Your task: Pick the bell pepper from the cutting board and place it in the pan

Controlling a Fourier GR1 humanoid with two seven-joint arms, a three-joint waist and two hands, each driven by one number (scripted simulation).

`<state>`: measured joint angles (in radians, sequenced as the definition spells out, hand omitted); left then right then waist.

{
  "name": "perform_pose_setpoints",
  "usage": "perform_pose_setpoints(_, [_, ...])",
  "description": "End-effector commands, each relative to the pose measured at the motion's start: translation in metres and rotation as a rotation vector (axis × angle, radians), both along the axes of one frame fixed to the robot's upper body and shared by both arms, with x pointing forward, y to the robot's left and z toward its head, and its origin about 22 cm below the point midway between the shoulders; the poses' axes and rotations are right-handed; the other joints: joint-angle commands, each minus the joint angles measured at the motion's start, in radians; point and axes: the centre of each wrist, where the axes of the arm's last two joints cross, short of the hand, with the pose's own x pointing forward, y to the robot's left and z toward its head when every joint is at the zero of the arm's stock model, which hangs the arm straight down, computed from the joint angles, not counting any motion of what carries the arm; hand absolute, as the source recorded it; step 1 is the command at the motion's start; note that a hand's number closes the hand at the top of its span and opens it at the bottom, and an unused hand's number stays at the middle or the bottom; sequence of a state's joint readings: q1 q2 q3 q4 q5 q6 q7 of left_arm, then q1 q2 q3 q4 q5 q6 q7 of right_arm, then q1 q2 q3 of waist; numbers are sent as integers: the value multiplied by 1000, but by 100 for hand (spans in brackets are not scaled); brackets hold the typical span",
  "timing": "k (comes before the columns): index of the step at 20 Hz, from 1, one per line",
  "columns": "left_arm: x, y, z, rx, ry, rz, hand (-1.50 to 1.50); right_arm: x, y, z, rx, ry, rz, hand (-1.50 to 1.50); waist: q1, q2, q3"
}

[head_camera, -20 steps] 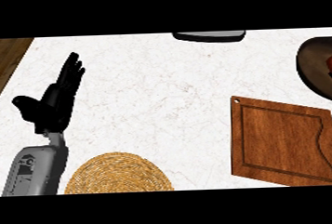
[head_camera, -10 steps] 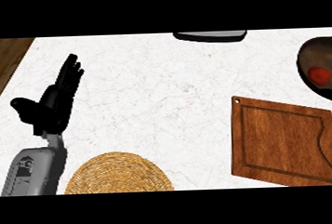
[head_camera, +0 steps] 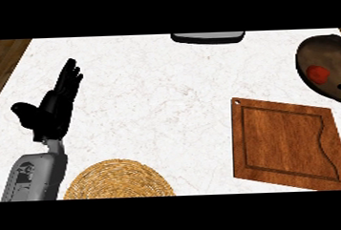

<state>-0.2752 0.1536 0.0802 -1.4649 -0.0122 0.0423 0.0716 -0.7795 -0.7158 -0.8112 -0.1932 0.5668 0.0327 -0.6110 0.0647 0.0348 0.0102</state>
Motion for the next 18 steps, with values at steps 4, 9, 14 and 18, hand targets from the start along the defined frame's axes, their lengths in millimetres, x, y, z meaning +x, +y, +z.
perform_pose_setpoints(4, [-5, 14, -2, 6, 6, 23, 0, -50, -46, -3, 205, -92, 134, -150, -30, -16, -2])
perform_pose_setpoints(9, [-12, 30, -8, -4, 21, 60, 0, -100, -87, 11, 218, -115, 241, -150, -59, -30, -8])
perform_pose_setpoints(14, [-14, 41, -7, 16, 32, 61, 0, -128, -97, 0, 213, -102, 219, -150, -60, -31, -8])
perform_pose_setpoints(18, [-14, 19, 4, 7, 41, 51, 0, -131, -95, -8, 225, -80, 226, -150, -54, -33, -7])
